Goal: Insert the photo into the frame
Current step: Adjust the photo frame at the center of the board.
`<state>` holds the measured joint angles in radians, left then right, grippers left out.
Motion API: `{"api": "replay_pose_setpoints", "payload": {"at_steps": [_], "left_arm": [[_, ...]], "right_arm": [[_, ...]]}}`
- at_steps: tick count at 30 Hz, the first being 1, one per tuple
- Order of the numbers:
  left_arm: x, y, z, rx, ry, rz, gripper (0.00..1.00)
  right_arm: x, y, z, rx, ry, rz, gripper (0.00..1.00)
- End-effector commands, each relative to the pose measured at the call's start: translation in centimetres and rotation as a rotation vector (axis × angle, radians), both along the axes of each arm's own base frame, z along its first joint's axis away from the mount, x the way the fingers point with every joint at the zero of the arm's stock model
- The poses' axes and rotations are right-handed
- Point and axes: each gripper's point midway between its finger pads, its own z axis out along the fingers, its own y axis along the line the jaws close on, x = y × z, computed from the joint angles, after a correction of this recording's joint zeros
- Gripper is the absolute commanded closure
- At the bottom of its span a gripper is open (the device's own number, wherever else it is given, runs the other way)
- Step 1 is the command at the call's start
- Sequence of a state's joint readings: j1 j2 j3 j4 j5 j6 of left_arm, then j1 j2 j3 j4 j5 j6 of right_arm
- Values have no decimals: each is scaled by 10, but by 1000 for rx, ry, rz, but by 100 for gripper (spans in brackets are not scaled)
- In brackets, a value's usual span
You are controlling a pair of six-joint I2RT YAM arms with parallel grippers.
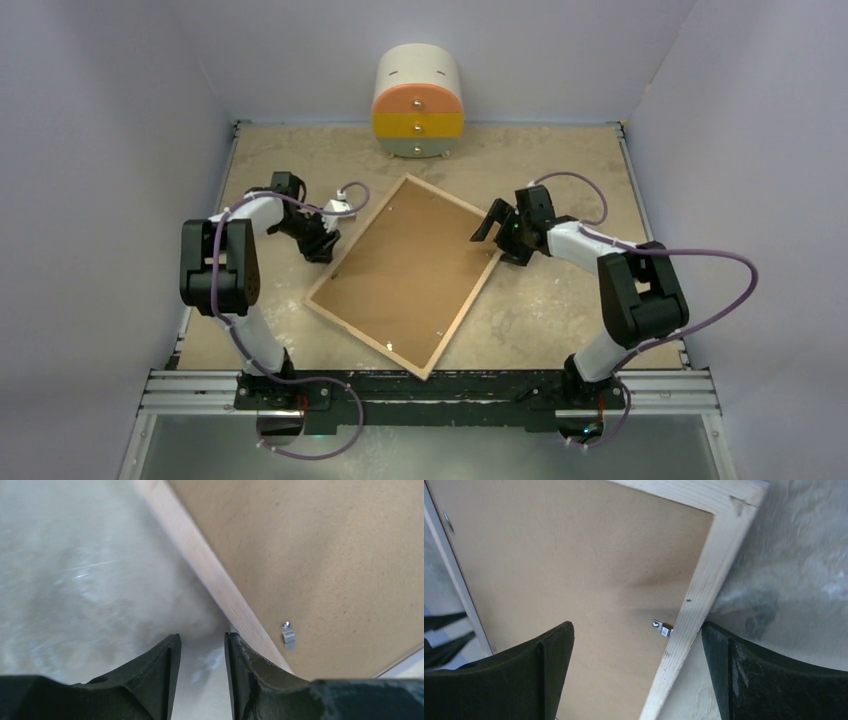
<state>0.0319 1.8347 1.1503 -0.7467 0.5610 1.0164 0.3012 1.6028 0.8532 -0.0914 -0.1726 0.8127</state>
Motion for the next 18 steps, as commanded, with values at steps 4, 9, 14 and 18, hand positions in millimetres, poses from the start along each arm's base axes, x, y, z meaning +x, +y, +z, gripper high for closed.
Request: {"api": "replay_pose_setpoints", "payload": {"at_steps": [4, 9, 14, 18], "left_arm": [[-113, -38, -17, -92, 342, -134, 59], [-118, -49, -5, -149, 350, -145, 59], [-107, -47, 3, -170, 347, -95, 61], [-96, -37, 14, -250, 362, -18, 62]], "right_arm": [[49, 14, 20, 41, -109, 12, 2], [67, 19, 24, 47, -128, 14, 3], [78, 5, 48, -32, -230, -2, 6], [62, 4, 70, -41, -297, 10, 8]]}}
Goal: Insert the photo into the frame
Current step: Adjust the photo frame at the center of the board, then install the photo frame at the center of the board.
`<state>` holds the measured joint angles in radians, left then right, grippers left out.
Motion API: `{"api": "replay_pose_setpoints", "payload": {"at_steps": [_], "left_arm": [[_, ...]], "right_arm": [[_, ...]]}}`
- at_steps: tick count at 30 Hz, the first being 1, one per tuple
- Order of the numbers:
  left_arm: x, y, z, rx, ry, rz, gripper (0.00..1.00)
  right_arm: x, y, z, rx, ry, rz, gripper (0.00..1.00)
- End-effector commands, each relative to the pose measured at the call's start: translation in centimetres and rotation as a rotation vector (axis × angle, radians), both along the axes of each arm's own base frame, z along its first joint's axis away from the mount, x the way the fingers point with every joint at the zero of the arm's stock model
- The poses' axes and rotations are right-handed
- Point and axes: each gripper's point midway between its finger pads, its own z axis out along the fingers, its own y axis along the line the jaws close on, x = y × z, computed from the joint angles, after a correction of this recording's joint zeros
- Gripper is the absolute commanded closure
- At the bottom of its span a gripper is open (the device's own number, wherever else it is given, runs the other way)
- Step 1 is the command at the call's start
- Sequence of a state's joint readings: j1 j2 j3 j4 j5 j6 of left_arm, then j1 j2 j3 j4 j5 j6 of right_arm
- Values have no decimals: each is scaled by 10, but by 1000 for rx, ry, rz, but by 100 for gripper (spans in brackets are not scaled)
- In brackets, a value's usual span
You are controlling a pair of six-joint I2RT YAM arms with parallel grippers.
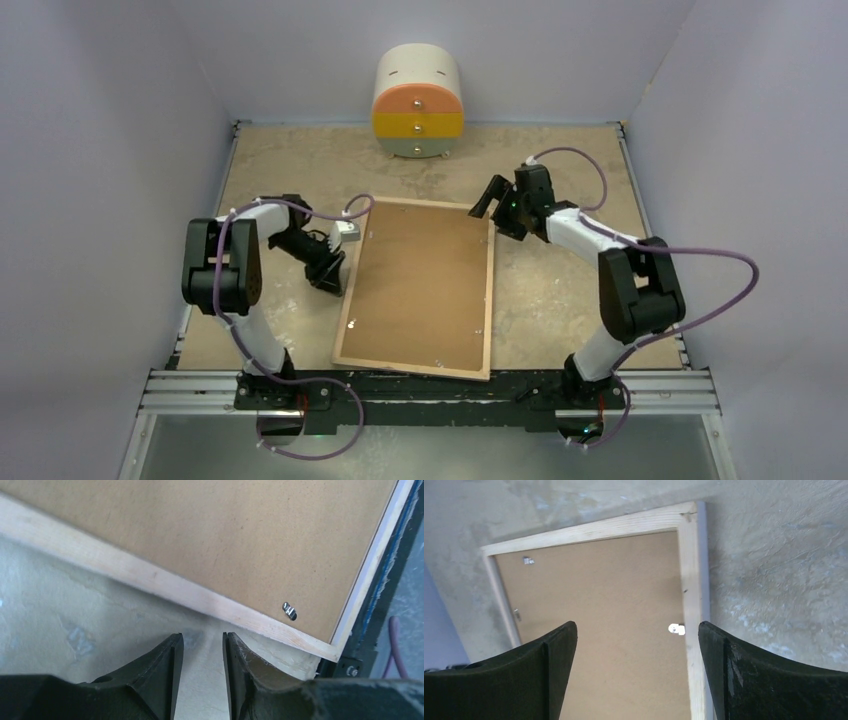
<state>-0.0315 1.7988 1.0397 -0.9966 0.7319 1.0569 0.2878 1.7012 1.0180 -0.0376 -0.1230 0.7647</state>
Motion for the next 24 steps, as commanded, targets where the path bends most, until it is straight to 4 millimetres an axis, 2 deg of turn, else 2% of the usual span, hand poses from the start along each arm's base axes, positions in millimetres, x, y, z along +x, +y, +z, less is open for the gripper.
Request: {"api": "replay_pose_setpoints", "payload": {"at_steps": [1, 6, 9, 10, 12, 13, 17, 19, 24], "left_arm": [[3, 10, 10, -80, 78, 91, 63], [1, 8, 13, -136, 108, 101, 63], [1, 6, 15, -155, 107, 97, 63], [2, 5, 17, -163, 106, 98, 62], [5, 4, 18, -165, 99, 96, 62], [8, 4, 17, -163, 93, 100, 61], [18, 4, 12, -147, 73, 111, 61], [20, 2, 8, -140, 73, 106, 61], [25, 0, -1, -113, 72, 100, 60]], "right_arm": [[-7, 6, 49, -11, -163, 33, 9], [-50, 52, 58, 33, -183, 159, 13], [-82, 104, 69, 168, -211, 297, 16], [-100, 127, 67, 208, -192, 374, 18], [-120, 159, 64, 267, -163, 476, 21], [-137, 178, 60, 289, -147, 542, 22], [-179, 233, 49, 324, -127, 714, 26], [-192, 252, 44, 318, -128, 785, 29], [-208, 276, 31, 311, -131, 898, 31]]}}
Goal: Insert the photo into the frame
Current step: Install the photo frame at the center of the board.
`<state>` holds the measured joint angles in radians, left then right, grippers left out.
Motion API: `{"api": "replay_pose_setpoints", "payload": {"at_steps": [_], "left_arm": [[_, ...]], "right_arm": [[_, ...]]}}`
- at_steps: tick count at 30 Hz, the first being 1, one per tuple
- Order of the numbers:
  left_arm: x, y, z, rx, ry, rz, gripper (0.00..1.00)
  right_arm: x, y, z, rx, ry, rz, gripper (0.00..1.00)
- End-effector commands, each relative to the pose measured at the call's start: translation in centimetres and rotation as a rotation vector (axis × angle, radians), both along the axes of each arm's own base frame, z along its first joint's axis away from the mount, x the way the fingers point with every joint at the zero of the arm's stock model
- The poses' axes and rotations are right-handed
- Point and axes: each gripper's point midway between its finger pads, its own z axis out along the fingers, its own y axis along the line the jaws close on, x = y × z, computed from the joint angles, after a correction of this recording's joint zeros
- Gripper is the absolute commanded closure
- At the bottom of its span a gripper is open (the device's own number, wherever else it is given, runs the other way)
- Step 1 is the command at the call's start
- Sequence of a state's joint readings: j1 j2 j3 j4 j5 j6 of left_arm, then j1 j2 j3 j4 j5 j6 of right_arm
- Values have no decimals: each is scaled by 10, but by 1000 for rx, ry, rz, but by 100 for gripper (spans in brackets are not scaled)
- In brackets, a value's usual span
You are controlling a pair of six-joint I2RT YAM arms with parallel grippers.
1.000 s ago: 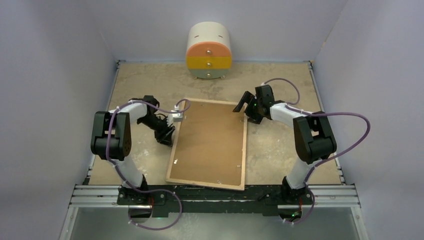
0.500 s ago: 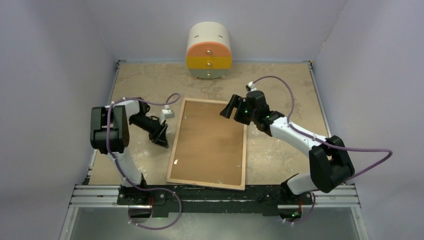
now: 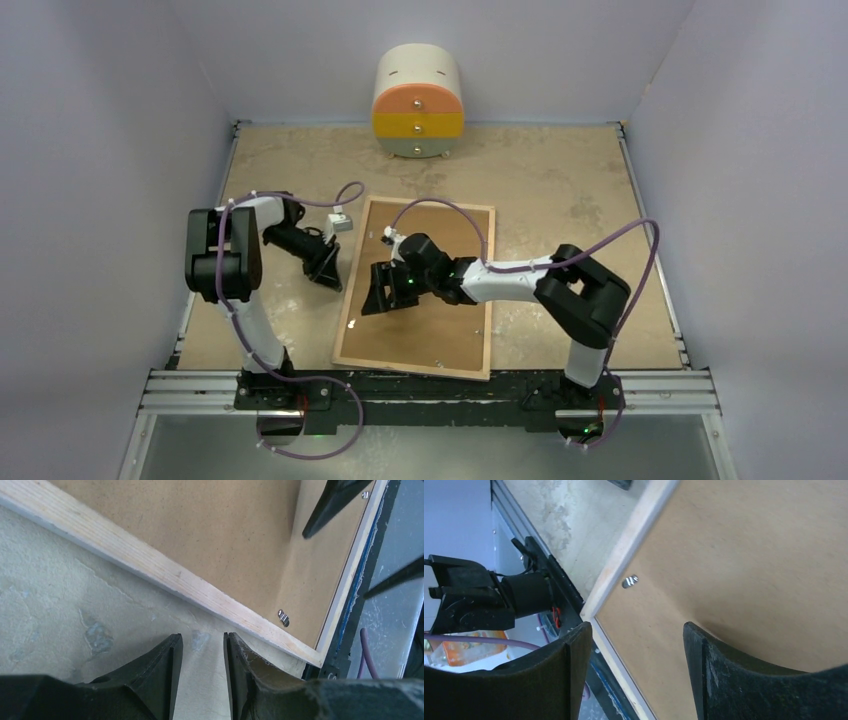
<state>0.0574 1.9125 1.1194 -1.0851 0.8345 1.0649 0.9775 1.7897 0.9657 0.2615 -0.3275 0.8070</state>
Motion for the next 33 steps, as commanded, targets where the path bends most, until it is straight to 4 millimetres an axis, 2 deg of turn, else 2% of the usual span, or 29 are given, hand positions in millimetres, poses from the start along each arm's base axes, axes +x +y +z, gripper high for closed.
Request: {"api": "replay_pose_setpoints", "payload": {"at_steps": [1, 7, 18, 25, 30, 33], "left_arm": [[17, -7, -4, -8, -47, -8, 61], [19, -6, -7, 22, -65, -25, 61], [22, -3, -13, 54, -68, -18, 63], [19, -3, -13, 75, -79, -24, 63], [16, -2, -17, 86, -77, -25, 64], [11, -8, -20, 89, -74, -53, 64]], "right_arm": [[-1, 34, 28, 118, -72, 108, 32], [-21, 53, 9, 110, -42, 174, 34], [-39, 69, -13, 93, 9, 205, 37], [-37, 69, -19, 84, 14, 172, 37], [-28, 70, -20, 82, -9, 120, 38], [-23, 72, -21, 91, -13, 77, 38]]}}
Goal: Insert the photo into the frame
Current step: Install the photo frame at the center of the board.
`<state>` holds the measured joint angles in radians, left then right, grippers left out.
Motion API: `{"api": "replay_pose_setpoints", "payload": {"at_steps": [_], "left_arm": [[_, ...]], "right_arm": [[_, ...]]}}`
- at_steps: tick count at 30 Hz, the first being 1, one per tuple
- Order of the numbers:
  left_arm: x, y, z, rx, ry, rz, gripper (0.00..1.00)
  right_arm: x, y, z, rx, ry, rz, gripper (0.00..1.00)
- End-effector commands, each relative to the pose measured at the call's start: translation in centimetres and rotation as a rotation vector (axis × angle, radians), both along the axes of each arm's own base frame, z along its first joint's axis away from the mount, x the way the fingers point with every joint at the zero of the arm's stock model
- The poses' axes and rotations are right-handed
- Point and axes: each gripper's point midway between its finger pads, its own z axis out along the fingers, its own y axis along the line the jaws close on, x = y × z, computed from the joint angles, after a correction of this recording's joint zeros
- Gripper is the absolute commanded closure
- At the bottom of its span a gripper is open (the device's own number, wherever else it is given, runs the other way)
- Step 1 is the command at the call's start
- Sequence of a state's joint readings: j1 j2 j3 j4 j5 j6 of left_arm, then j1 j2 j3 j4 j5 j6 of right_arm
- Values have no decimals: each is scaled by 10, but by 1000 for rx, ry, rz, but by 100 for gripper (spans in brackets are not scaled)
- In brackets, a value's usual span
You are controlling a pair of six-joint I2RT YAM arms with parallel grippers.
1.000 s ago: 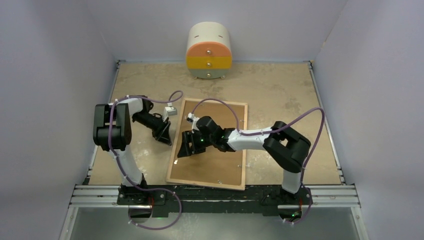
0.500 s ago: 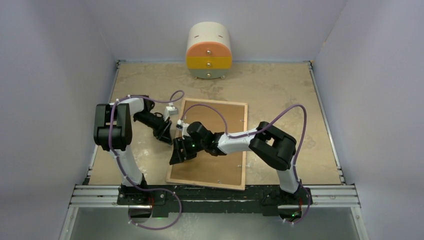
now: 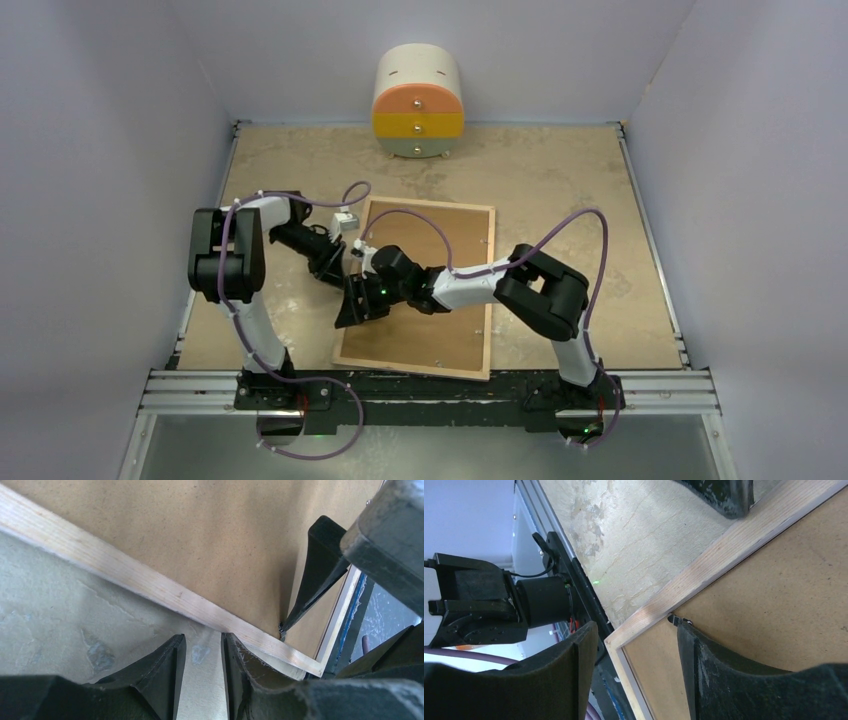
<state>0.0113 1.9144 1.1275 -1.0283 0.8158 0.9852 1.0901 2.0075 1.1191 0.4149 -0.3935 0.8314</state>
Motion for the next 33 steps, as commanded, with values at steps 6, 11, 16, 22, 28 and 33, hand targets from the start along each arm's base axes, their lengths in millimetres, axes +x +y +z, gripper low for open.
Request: {"api": "replay_pose_setpoints", "payload": {"at_steps": [6, 11, 16, 22, 28, 33], "left_arm": [[1, 0, -19, 55, -65, -69, 65], [0, 1, -19, 60, -68, -77, 66], [1, 2, -18, 69, -73, -79, 67], [1, 3, -18, 74, -83, -74, 67], [-1, 4, -22, 84, -84, -74, 68], [-1, 4, -22, 80, -85, -77, 69]], "right_arm": [[19, 3, -3, 21, -37, -166, 40], [13, -4, 7, 30, -46, -176, 39], [-3, -5, 3, -6, -20, -110, 38], [-15, -5, -6, -46, 14, -44, 38], [-20, -3, -11, -56, 34, -18, 38], [-11, 0, -14, -57, 4, -49, 38]]}}
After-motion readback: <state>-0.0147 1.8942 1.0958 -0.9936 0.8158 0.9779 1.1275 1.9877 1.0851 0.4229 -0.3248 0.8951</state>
